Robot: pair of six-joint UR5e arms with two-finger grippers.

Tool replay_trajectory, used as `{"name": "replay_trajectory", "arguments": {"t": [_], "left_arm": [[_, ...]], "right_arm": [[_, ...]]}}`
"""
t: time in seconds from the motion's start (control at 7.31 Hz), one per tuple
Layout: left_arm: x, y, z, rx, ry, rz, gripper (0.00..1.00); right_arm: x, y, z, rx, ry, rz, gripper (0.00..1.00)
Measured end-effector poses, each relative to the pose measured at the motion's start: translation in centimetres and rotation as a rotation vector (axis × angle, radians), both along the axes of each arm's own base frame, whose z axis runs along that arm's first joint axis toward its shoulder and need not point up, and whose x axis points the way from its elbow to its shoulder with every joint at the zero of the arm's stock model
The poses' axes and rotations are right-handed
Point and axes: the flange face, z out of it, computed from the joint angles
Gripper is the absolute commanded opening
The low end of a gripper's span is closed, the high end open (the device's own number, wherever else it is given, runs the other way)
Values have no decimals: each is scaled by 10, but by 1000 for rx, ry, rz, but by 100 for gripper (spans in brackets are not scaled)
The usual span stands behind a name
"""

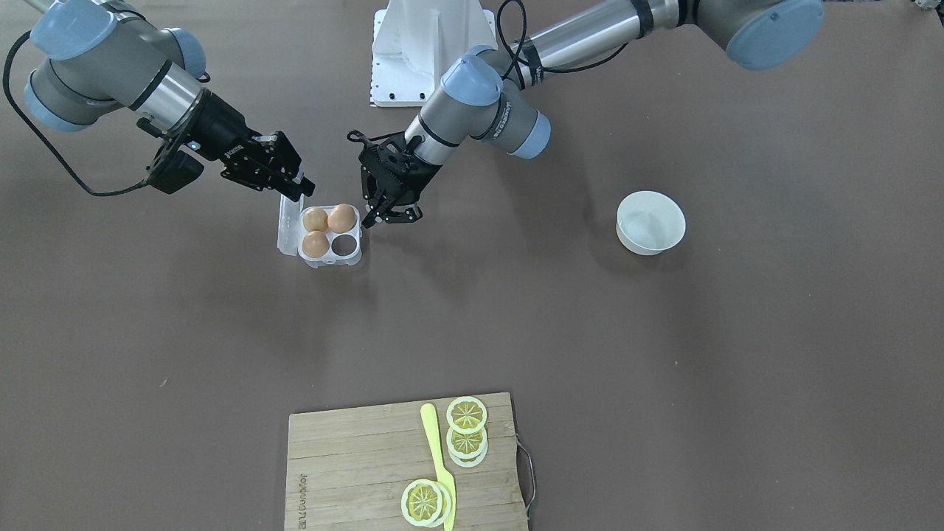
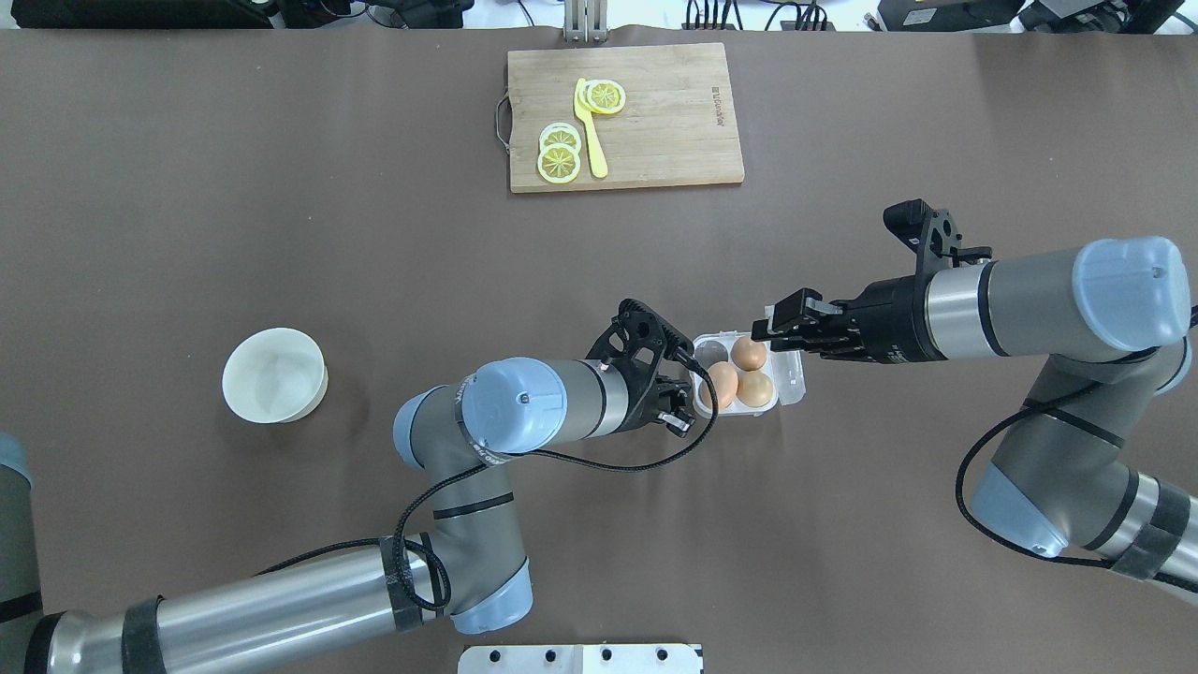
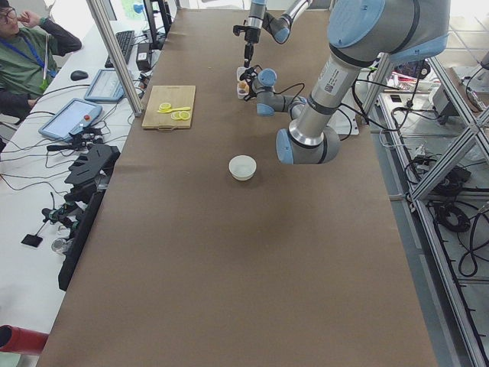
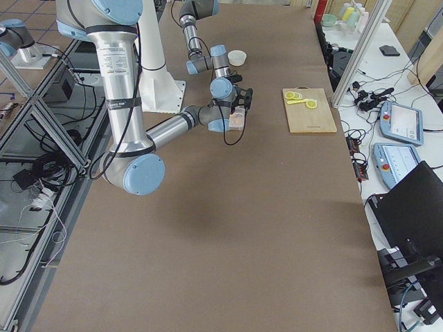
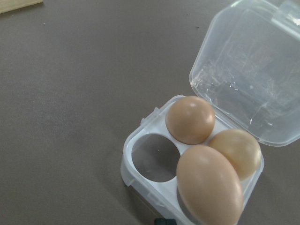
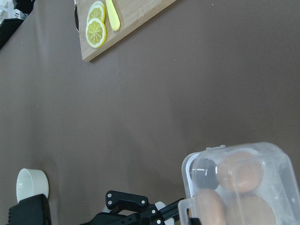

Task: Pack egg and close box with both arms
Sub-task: 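Press the clear lid down over the eggs with the right gripper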

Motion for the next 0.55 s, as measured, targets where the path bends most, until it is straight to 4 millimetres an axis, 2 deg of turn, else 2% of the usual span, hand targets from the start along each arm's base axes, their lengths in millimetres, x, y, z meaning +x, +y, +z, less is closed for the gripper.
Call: {"name": "replay_trajectory", "arguments": {"t": [0.27, 0.55], "left_arm": [[0, 0, 0, 0, 0, 1, 0], [0, 0, 0, -1, 2, 1, 0]], "right_arm": [[-11, 2, -5, -2, 9, 10, 39], [-26, -1, -20, -9, 25, 23, 39]]}}
